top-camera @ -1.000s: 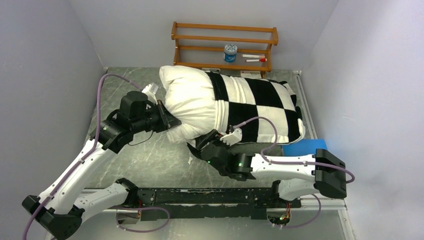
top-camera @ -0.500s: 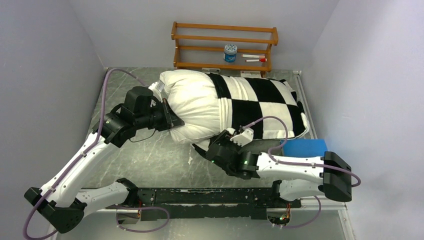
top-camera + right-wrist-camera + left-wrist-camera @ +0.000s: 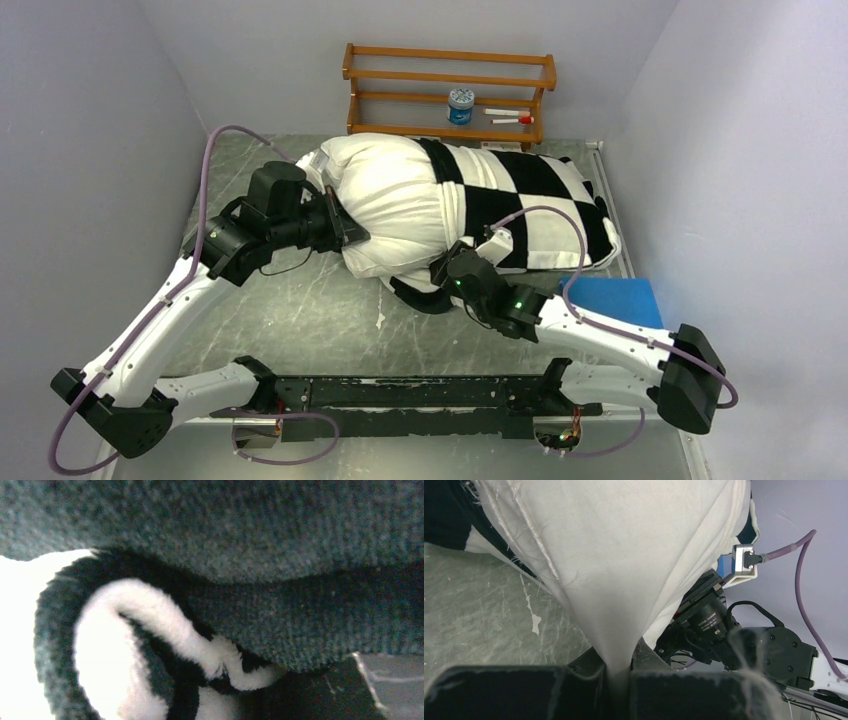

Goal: Remove the pillowcase from the pillow
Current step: Remove the pillow from the pillowcase.

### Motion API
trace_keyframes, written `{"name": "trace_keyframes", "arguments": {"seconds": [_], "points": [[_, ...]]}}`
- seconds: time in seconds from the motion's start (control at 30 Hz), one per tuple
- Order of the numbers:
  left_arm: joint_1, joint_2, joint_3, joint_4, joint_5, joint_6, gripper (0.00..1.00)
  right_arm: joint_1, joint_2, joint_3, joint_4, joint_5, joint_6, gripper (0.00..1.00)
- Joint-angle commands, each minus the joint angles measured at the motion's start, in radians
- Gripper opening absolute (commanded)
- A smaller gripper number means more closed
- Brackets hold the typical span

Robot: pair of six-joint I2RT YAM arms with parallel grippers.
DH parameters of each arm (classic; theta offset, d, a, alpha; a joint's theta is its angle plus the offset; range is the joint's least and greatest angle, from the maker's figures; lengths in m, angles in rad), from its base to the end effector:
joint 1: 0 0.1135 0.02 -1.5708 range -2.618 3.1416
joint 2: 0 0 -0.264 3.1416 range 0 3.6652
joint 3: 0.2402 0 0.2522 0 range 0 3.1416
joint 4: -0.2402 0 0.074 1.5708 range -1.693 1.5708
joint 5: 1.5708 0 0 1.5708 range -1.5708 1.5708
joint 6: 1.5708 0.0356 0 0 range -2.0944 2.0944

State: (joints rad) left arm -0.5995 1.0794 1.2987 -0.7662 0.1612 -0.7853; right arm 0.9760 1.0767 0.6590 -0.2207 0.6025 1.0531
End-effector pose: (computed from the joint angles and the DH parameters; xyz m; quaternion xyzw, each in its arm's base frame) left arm 0.1740 -0.1259 0.4014 -0.0413 0.8689 -0.3657 0.3310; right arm 0.1434 0.1759 0.2398 0.1662 0.8473 0.2246 0.4517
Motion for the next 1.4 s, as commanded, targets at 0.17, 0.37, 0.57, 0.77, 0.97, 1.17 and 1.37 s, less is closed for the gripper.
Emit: {"name": "trace_keyframes", "arguments": {"seconds": [0.17, 0.37, 0.57, 0.77, 0.97, 1.17, 1.37], "points": [[0.030, -0.103, 0.107, 0.172, 0.007, -0.033, 0.05, -0.087, -0.114, -0.124, -0.016, -0.094, -0.129, 0.64], [0.030, -0.124, 0.012, 0.249, 0.050, -0.098, 0.05, -0.070, -0.121, -0.155, 0.357, -0.313, -0.210, 0.76], [0.030, -0.120, -0.018, 0.298, 0.084, -0.146, 0.05, 0.045, -0.048, -0.152, 0.534, -0.238, -0.265, 0.80], [0.030, -0.129, -0.030, 0.315, 0.082, -0.179, 0.05, 0.188, 0.006, -0.121, 0.606, -0.012, -0.268, 0.82], [0.030, -0.132, 0.003, 0.296, 0.054, -0.182, 0.05, 0.201, 0.078, -0.020, 0.375, 0.225, -0.139, 0.74], [0.030, -0.039, 0.264, 0.165, -0.062, -0.099, 0.05, 0.199, 0.210, 0.137, -0.260, 0.459, 0.117, 0.40], [0.030, 0.049, 0.463, 0.095, -0.148, -0.033, 0.05, 0.177, -0.009, -0.076, -0.151, 0.317, 0.066, 0.32]]}}
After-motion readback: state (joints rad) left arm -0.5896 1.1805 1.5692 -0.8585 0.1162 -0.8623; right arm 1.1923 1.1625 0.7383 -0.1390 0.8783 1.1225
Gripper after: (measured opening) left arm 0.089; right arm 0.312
